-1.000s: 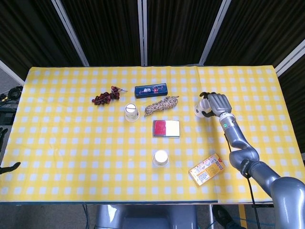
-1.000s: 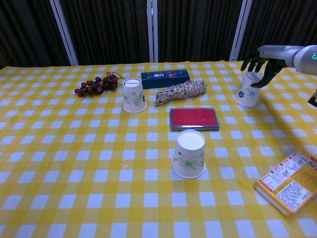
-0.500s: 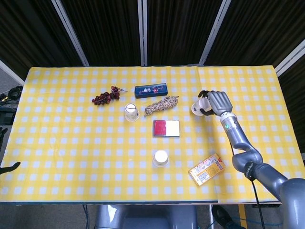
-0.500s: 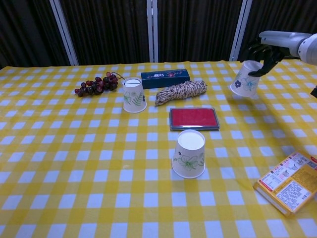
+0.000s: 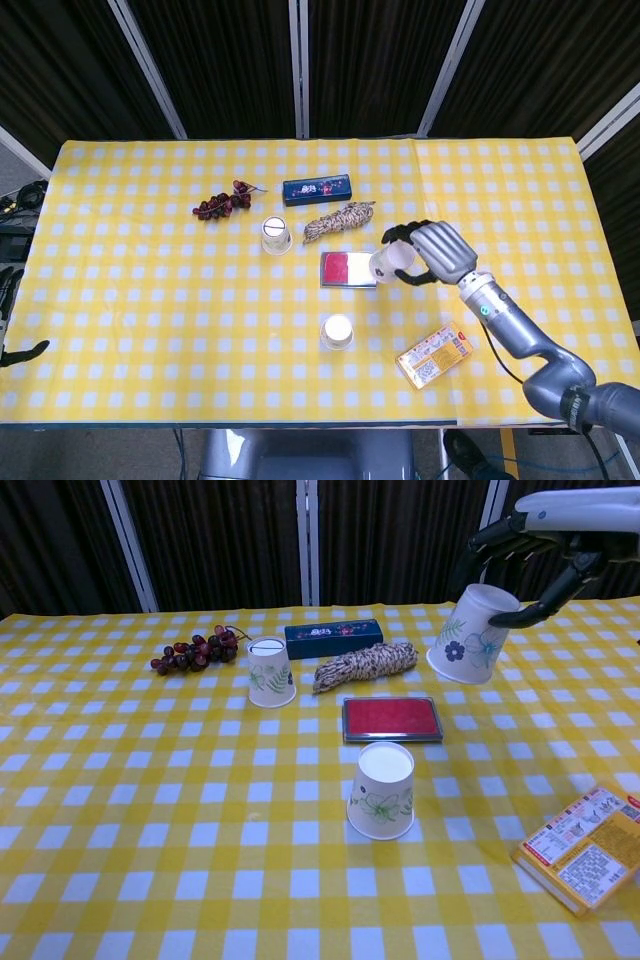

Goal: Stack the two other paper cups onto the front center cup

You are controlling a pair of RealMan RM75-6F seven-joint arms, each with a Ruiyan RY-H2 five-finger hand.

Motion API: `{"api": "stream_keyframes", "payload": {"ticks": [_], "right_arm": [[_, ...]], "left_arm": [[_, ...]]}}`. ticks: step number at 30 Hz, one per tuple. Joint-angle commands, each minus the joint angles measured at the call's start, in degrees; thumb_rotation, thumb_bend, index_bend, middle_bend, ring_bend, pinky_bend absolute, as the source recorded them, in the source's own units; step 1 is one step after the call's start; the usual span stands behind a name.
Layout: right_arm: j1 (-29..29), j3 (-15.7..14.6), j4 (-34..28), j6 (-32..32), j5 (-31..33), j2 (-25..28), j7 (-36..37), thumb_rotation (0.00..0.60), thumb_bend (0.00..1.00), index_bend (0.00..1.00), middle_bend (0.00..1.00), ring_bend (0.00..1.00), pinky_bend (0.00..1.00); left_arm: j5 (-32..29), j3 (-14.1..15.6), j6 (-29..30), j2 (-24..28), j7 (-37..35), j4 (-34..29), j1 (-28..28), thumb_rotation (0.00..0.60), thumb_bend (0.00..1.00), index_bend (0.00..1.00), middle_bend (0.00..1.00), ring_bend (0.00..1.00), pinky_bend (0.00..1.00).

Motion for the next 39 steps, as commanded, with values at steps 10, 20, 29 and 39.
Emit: {"api": "stream_keyframes", "payload": {"ticks": [10,20,29,39], "right_arm": [[-0.52,-4.37,-11.25,2.64,-9.41,5.0,-11.27,0.6,0.25,0.38,0.42,0.38,0.4],[1.8,-4.27,-13.3,-0.19,-7.92,0.74,-17.32,0.6,0.25,0.38,0.42,0.38,0.4],[3.18,-4.19,-13.27,-2.05,-5.22,-2.44,-20.55,0.6,0.25,0.38,0.42,0.38,0.4],[4.13,-4.12,-12.55,-2.63,-2.21,-5.06,-22.59,0.6,0.21,0.3,0.34,0.35,0.33]], "left_arm": [[0.9,0.25,0.77,0.73,-1.18,-0.44,0.39,0.6,0.0,0.0,0.0,0.0,0.0],[1.12,0.42,0.9,0.88,-1.44,-0.5,0.52,0.6,0.0,0.0,0.0,0.0,0.0],[0.73,0.35,0.45,0.95,-1.76,-0.22,0.39,0.6,0.0,0.0,0.0,0.0,0.0],[0.55,0.31,0.47,0.88,-1.59,-0.21,0.36,0.6,0.0,0.0,0.0,0.0,0.0]]}}
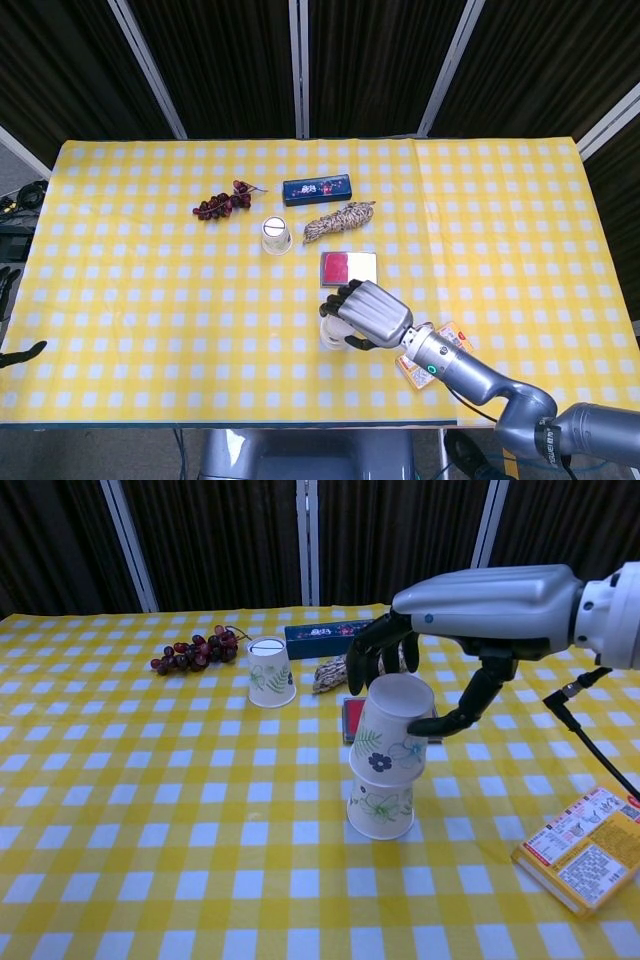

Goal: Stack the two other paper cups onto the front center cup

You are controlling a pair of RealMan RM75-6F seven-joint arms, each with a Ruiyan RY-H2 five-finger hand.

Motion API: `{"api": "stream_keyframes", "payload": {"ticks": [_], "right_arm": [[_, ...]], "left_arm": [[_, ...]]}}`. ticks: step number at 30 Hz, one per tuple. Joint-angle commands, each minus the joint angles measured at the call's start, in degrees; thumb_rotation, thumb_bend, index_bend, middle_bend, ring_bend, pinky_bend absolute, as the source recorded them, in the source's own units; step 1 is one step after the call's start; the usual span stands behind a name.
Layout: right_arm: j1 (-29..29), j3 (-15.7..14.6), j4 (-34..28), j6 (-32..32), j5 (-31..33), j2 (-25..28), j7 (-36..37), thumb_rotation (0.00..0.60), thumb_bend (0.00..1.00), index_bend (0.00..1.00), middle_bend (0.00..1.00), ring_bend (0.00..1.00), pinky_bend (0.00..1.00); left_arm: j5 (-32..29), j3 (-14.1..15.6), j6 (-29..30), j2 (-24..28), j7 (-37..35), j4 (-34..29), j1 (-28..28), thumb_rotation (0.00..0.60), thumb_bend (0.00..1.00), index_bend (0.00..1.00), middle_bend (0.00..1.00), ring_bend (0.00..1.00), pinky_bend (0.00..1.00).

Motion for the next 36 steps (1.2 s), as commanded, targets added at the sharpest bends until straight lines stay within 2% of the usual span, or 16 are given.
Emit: {"api": "stream_keyframes", "payload": {"ticks": [1,4,6,12,15,19,22,26,30,33,36], "right_arm": [[0.15,-0.09,0.01,-0.31,0.83,-0.35,-0.38,0.6,0.15,0.24,0.26,0.29,0.28],[1.03,-0.8,-0.86,-3.12,2.24,0.9,-0.65,0.6,0.01,0.05,0.04,0.09,0.15],[1.57,-0.95,-1.74,-4.49,3.16,1.99,-1.18,0.6,0.0,0.01,0.0,0.04,0.1],[0.74,-1.49,-3.66,-3.14,2.99,4.24,-1.31,0.6,0.0,0.0,0.0,0.01,0.07],[-0.84,-2.09,-3.82,-0.46,1.74,5.95,-1.82,0.6,0.0,0.0,0.0,0.01,0.05],[-5.47,-4.17,-2.24,6.63,-1.66,9.42,-1.82,0.6,0.0,0.0,0.0,0.0,0.03],[-10.08,-5.87,2.68,14.53,-5.25,10.9,-0.36,0.6,0.0,0.0,0.0,0.0,0.02],[-15.21,-7.24,15.77,25.06,-9.62,8.87,3.82,0.6,0.0,0.0,0.0,0.0,0.02],[-19.13,-7.97,25.03,30.35,-9.17,6.73,8.77,0.6,0.0,0.0,0.0,0.0,0.01],[-22.44,-7.99,25.3,32.06,-5.84,6.3,11.58,0.6,0.0,0.0,0.0,0.0,0.0],[-25.05,-7.9,19.99,31.99,-2.13,7.83,10.08,0.6,0.0,0.0,0.0,0.0,0.0]], "left_arm": [[-0.05,-0.01,0.02,0.0,0.02,-0.01,0.02,0.6,0.0,0.0,0.0,0.0,0.0],[-0.04,0.0,0.01,0.01,-0.01,-0.03,0.01,0.6,0.0,0.0,0.0,0.0,0.0],[-0.01,0.01,0.02,0.0,0.0,-0.01,0.0,0.6,0.0,0.0,0.0,0.0,0.0],[-0.3,-0.02,-0.28,0.0,-0.2,0.22,-0.06,0.6,0.0,0.0,0.0,0.0,0.0],[-0.5,-0.08,-0.42,-0.03,-0.32,0.38,-0.09,0.6,0.0,0.0,0.0,0.0,0.0],[-0.91,-0.26,-0.74,-0.19,-0.49,0.86,-0.24,0.6,0.0,0.0,0.0,0.0,0.0],[-0.62,-0.59,-0.91,-0.72,0.31,1.8,-0.9,0.6,0.0,0.0,0.0,0.0,0.0],[-0.19,-1.55,-2.07,-1.92,1.15,3.61,-2.82,0.6,0.0,0.0,0.0,0.0,0.0],[0.68,-3.05,-5.0,-2.75,1.31,5.38,-6.37,0.6,0.0,0.0,0.0,0.0,0.0],[2.06,-3.63,-8.85,-2.9,1.83,5.42,-9.97,0.6,0.0,0.0,0.0,0.0,0.0],[2.42,-5.03,-12.68,-3.21,2.15,4.71,-13.89,0.6,0.0,0.0,0.0,0.0,0.0]]}}
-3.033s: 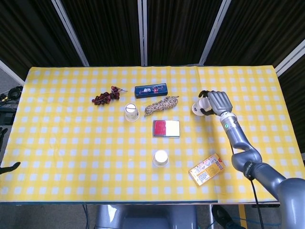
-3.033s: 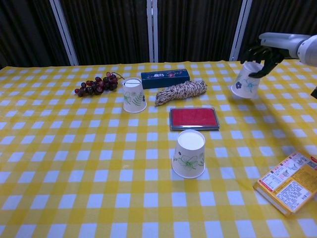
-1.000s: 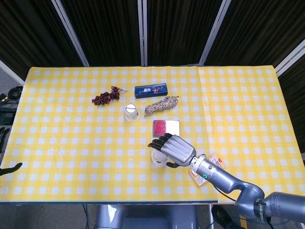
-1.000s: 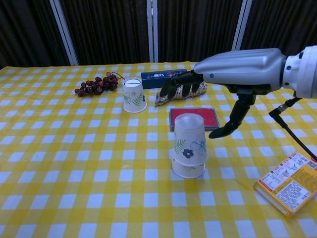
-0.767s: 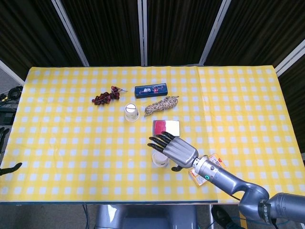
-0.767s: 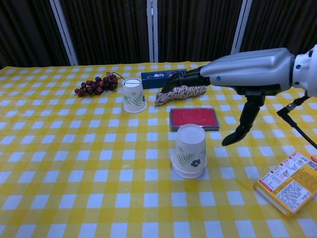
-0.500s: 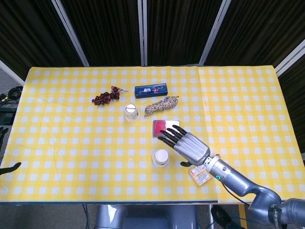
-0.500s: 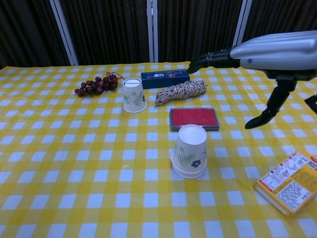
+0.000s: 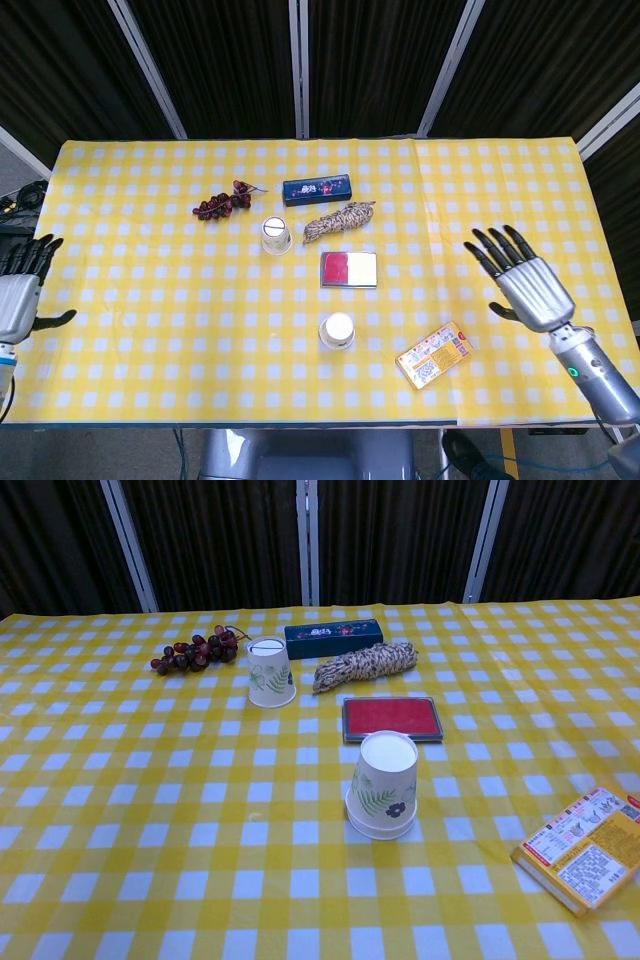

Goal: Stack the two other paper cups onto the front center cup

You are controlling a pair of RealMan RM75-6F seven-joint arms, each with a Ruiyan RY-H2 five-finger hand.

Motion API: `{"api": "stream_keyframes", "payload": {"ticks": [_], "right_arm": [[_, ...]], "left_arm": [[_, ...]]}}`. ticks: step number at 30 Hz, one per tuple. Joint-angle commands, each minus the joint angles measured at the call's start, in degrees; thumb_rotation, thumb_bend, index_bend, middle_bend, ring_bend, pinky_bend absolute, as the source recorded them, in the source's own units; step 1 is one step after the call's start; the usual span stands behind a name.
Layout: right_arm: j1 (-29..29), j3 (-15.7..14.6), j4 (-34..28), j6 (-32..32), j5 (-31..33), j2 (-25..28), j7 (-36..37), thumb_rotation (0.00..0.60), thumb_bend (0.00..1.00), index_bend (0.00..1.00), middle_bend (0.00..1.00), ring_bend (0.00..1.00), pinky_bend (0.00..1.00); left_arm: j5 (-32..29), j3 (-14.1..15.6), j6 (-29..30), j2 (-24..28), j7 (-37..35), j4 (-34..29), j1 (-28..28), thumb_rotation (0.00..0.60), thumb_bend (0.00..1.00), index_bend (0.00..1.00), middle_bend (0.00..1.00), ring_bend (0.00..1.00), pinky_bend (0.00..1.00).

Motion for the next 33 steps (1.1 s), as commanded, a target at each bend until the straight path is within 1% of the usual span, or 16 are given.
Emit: {"api": "stream_keyframes", "payload": {"ticks": [1,3,6,10,11,13,14,16,18,20,23,25,27,29,33], "right_arm": [[-4.94,-0.48,-7.93,1.22,5.43,1.02,-1.43,0.6,0.0,0.0,0.0,0.0,0.0],[-6.02,-0.29,-12.2,1.1,7.34,1.58,-3.98,0.6,0.0,0.0,0.0,0.0,0.0],[-6.86,0.22,-16.13,1.05,9.21,2.0,-7.2,0.6,0.0,0.0,0.0,0.0,0.0],[-7.76,0.75,-18.61,1.69,10.13,2.17,-9.43,0.6,0.0,0.0,0.0,0.0,0.0],[-7.8,0.77,-18.67,1.68,10.13,2.27,-9.63,0.6,0.0,0.0,0.0,0.0,0.0],[-8.07,1.08,-18.7,1.87,10.57,2.55,-10.18,0.6,0.0,0.0,0.0,0.0,0.0],[-8.22,1.3,-18.61,1.67,11.0,2.6,-10.21,0.6,0.0,0.0,0.0,0.0,0.0],[-8.28,1.61,-18.23,1.24,11.45,2.6,-10.21,0.6,0.0,0.0,0.0,0.0,0.0],[-8.44,2.19,-17.61,0.91,12.29,2.49,-10.38,0.6,0.0,0.0,0.0,0.0,0.0],[-8.52,2.6,-17.2,0.41,13.12,2.43,-10.3,0.6,0.0,0.0,0.0,0.0,0.0],[-8.57,3.02,-16.87,-0.07,13.56,2.37,-10.2,0.6,0.0,0.0,0.0,0.0,0.0],[-8.61,3.3,-16.54,-0.31,13.7,2.31,-10.17,0.6,0.0,0.0,0.0,0.0,0.0],[-8.73,3.49,-16.28,-0.52,13.76,2.28,-10.18,0.6,0.0,0.0,0.0,0.0,0.0],[-8.84,3.62,-16.19,-0.59,13.74,2.26,-10.22,0.6,0.0,0.0,0.0,0.0,0.0],[-9.05,3.94,-16.2,-0.79,13.83,2.28,-10.33,0.6,0.0,0.0,0.0,0.0,0.0]], "left_arm": [[1.25,-2.69,-6.48,-0.98,0.47,-0.4,-6.84,0.6,0.0,0.0,0.0,0.0,0.0],[0.83,-4.34,-10.6,-1.85,0.61,0.17,-10.94,0.6,0.0,0.0,0.0,0.0,0.0],[0.06,-5.99,-15.36,-3.24,0.11,1.37,-15.58,0.6,0.0,0.01,0.0,0.0,0.0],[-0.35,-7.19,-22.72,-6.5,-0.28,5.49,-22.4,0.6,0.0,0.04,0.0,0.0,0.0],[-0.41,-7.24,-23.63,-6.97,-0.15,6.01,-23.2,0.6,0.0,0.05,0.0,0.0,0.0],[-1.17,-7.84,-27.18,-9.62,0.02,8.6,-26.65,0.6,0.02,0.06,0.0,0.0,0.01],[-2.01,-8.22,-29.21,-11.88,0.16,11.2,-28.94,0.6,0.03,0.07,0.0,0.0,0.01],[-2.7,-8.49,-31.0,-14.86,0.2,14.46,-31.54,0.6,0.06,0.09,0.0,0.0,0.04],[-3.5,-8.89,-33.41,-19.0,-0.35,18.63,-35.01,0.6,0.13,0.11,0.02,0.02,0.07],[-4.37,-9.38,-36.03,-23.53,-0.45,24.58,-38.65,0.6,0.17,0.12,0.03,0.03,0.1],[-4.74,-9.42,-37.45,-27.34,-1.6,30.08,-41.29,0.6,0.22,0.15,0.07,0.07,0.14],[-4.47,-9.57,-37.64,-29.92,-3.6,33.27,-42.77,0.6,0.27,0.18,0.11,0.11,0.2],[-3.06,-9.05,-37.29,-32.3,-5.45,36.52,-44.21,0.6,0.32,0.21,0.15,0.15,0.26],[-2.08,-8.58,-36.89,-33.69,-6.53,38.7,-45.07,0.6,0.33,0.23,0.17,0.17,0.28],[-0.98,-7.74,-37.09,-35.72,-8.97,41.94,-46.54,0.6,0.33,0.25,0.19,0.19,0.3]]}}
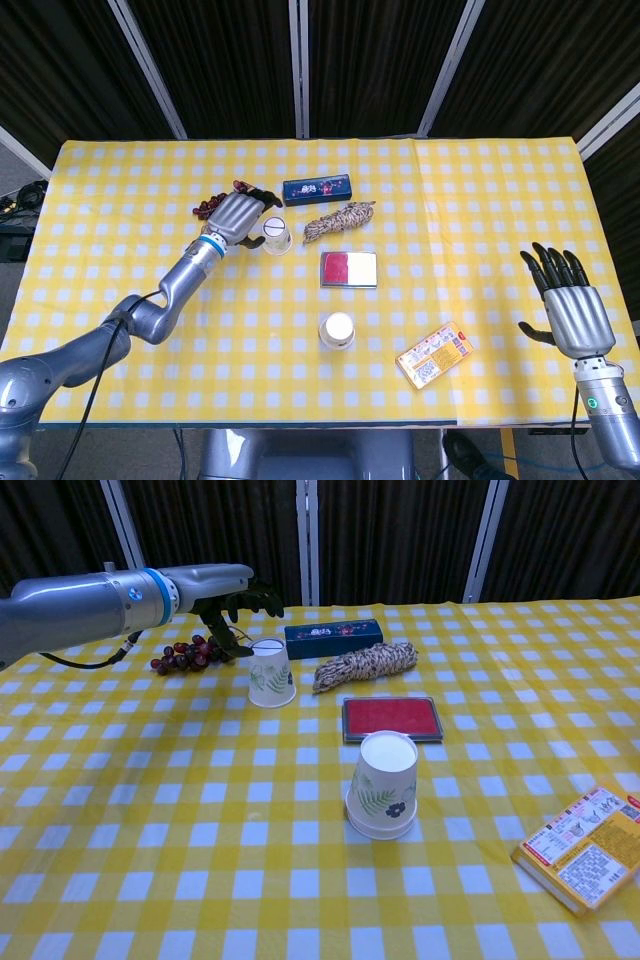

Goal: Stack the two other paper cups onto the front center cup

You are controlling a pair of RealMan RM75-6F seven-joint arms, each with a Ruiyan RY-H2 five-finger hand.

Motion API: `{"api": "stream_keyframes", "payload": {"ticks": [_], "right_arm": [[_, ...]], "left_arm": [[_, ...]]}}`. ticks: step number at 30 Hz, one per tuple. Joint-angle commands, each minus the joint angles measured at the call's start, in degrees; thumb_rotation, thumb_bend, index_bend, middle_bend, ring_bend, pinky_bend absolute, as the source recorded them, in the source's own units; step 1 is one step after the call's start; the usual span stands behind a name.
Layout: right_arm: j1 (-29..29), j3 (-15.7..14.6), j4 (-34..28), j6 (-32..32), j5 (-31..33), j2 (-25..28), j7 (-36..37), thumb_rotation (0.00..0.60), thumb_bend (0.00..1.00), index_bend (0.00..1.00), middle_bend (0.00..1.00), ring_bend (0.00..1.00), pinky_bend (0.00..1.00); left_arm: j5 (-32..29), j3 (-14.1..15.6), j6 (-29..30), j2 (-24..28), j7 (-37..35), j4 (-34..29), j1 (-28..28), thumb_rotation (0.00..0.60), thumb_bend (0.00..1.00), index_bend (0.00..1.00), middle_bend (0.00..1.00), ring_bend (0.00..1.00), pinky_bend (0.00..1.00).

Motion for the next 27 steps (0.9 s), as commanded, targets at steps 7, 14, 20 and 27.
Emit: {"api": "stream_keyframes", "payload": {"ticks": [7,14,20,27], "right_arm": [[-0.52,0.52,-0.07,0.19,-0.28,0.11,0.09,0.6,0.0,0.0,0.0,0.0,0.0],[-0.82,0.86,-0.08,0.18,-0.57,0.2,0.39,0.6,0.0,0.0,0.0,0.0,0.0],[-1.0,1.17,-0.03,0.09,-0.58,0.1,0.34,0.6,0.0,0.0,0.0,0.0,0.0],[-1.19,1.51,-0.11,0.05,-0.64,0.12,0.44,0.6,0.0,0.0,0.0,0.0,0.0]], "left_arm": [[1.75,2.13,-0.58,-3.89,-5.2,5.49,-2.34,0.6,0.33,0.26,0.2,0.21,0.34],[2.41,3.29,0.65,-5.04,-6.82,7.28,-2.27,0.6,0.33,0.34,0.29,0.32,0.46],[1.96,3.39,1.05,-5.26,-7.14,7.73,-2.34,0.6,0.33,0.41,0.34,0.37,0.52],[1.81,2.88,3.6,-2.07,-7.78,2.92,-1.53,0.6,0.33,0.45,0.37,0.39,0.54]]}}
